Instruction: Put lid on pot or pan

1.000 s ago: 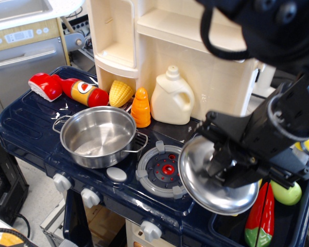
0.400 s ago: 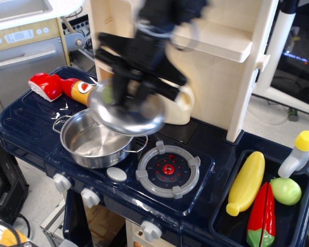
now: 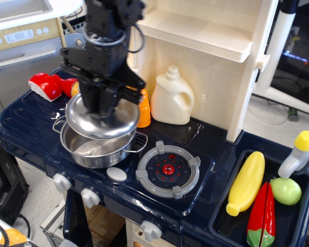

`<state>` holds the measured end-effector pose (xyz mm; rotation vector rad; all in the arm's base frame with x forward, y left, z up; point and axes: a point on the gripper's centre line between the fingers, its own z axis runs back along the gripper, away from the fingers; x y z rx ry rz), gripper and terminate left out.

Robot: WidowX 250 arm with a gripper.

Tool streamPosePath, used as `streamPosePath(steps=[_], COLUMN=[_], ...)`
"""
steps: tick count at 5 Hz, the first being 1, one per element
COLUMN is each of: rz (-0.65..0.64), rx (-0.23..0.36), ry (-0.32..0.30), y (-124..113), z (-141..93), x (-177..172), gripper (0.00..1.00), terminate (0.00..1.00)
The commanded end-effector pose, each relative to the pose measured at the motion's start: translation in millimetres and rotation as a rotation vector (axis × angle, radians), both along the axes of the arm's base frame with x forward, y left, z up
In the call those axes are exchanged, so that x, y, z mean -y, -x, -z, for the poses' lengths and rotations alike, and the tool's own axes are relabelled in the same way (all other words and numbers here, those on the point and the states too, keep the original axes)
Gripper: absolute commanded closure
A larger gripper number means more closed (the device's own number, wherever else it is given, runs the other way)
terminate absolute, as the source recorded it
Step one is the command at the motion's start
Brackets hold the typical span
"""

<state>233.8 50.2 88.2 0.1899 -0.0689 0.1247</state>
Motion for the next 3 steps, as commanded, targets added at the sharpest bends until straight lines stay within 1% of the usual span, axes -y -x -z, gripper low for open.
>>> streamPosePath(steps=[1, 2, 3], rz=[0.037, 0.041, 0.041], rx=[-0.015, -0.042, -0.042], ry=[0.019, 0.059, 0.059], y=[0.1, -1.7, -1.7], z=[10.0, 13.0, 13.0], x=[-18.3, -16.0, -16.0], gripper=[0.0, 0.0, 0.0], terminate=[0.0, 0.0, 1.0])
